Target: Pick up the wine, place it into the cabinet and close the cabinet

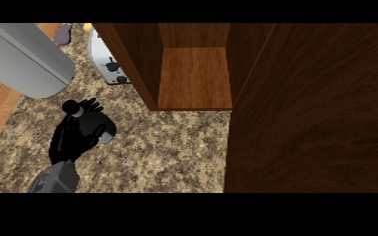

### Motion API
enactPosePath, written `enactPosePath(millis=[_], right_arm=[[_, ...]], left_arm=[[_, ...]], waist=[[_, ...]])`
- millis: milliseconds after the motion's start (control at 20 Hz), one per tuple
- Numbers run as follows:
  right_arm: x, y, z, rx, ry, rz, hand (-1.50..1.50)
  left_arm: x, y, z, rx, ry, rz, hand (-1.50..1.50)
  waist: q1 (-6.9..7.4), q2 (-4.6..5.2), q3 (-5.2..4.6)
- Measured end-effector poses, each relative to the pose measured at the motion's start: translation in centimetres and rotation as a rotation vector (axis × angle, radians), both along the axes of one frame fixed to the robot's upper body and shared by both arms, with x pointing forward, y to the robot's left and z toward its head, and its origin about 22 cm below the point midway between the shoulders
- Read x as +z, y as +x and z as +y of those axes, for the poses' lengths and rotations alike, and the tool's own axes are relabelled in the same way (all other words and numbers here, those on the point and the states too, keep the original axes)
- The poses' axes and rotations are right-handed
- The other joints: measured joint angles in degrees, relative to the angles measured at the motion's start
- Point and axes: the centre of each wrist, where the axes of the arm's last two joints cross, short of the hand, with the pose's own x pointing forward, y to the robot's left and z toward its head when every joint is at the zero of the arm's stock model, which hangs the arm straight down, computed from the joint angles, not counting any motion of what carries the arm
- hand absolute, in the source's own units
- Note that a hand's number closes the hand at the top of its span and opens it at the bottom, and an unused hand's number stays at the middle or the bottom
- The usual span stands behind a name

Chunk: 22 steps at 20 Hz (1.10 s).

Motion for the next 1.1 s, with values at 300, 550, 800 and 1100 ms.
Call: enactPosePath(millis=[300, 550, 800, 1100], right_arm=[[-0.3, -0.2, 0.2, 0.011, 0.012, 0.005, -1.50], [-0.3, -0.1, 0.2, 0.001, 0.013, 0.011, -1.50], [-0.1, 0.0, 0.1, -0.010, 0.012, 0.008, -1.50], [-0.7, -0.2, -0.2, -0.009, 0.009, -0.003, -1.50]], left_arm=[[0.3, 0.5, -0.2, -0.064, 0.049, -0.060, 1.50], [0.7, 0.4, -1.3, -0.088, 0.142, -0.114, 1.50], [1.5, -1.4, -1.2, -0.056, 0.196, -0.143, 1.50], [2.1, -4.0, -1.2, -0.015, 0.245, -0.185, 1.50]], waist=[[0.01, -0.15, 0.17], [0.23, -0.38, 0.35], [0.69, -0.52, 0.41], [0.65, -0.30, 0.22]])
